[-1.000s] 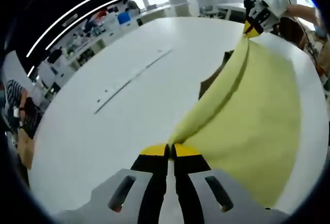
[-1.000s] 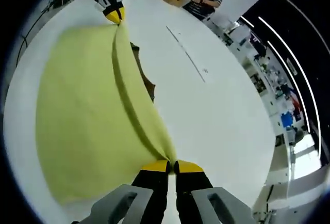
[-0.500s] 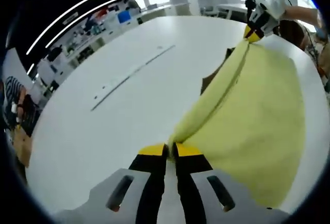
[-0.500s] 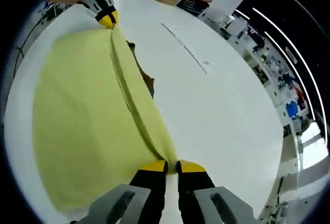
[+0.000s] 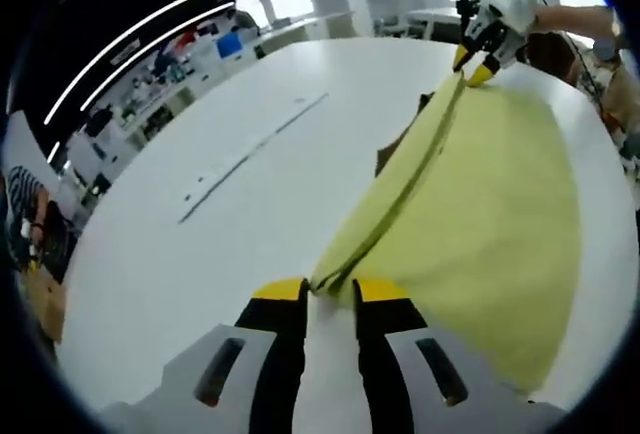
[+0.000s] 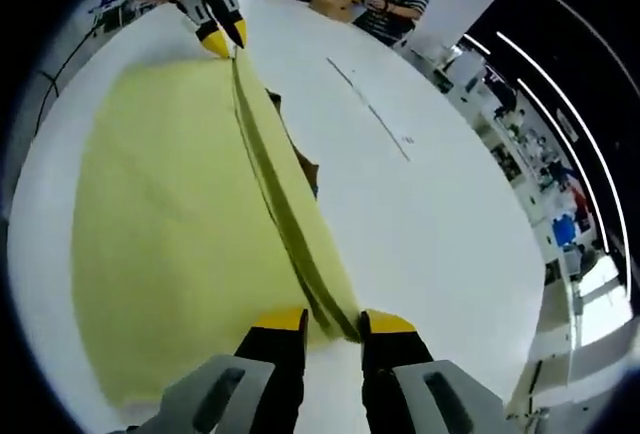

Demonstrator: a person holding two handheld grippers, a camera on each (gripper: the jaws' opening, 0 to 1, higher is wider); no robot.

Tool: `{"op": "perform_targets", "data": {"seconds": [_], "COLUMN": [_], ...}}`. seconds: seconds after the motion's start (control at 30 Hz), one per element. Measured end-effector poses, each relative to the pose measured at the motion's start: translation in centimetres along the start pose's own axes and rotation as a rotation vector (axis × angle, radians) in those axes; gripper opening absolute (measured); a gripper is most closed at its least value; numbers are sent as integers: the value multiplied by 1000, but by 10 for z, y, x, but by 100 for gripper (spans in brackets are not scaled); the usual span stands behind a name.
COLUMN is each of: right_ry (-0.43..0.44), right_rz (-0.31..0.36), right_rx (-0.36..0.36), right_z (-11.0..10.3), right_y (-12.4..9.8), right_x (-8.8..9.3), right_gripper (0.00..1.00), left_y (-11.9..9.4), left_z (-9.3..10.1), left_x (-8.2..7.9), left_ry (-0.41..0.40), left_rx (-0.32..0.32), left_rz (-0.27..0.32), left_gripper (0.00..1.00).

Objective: Fold the garment on the visible template until the final outline fits inside the template.

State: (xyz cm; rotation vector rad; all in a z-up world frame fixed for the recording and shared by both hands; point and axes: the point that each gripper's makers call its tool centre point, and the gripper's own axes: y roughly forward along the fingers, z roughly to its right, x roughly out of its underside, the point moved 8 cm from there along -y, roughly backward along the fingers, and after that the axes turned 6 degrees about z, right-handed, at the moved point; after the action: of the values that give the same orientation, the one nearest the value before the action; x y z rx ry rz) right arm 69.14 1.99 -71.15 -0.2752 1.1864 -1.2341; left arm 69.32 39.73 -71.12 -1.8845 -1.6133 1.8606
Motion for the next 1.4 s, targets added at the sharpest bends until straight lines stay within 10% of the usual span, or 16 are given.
{"op": "perform_targets", "data": {"seconds": [0.23,0.97,1.4], "right_ry": [-142,-147,142], "right_rz": [10,42,104], "right_rx": [53,76,160], "right_z": [-7,-1,17], "right_y": [1,0,11], "right_x": [1,7,2], "right_gripper": [10,0,0], "left_y": [4,-1,12], "left_z": [1,-4,-17], "left_x": [3,-6,-7], "left_ry": [63,26,-233], "left_rx": [-16,-29,-101], "left_rz": [-26,24,57], "left_gripper": [10,0,0]}}
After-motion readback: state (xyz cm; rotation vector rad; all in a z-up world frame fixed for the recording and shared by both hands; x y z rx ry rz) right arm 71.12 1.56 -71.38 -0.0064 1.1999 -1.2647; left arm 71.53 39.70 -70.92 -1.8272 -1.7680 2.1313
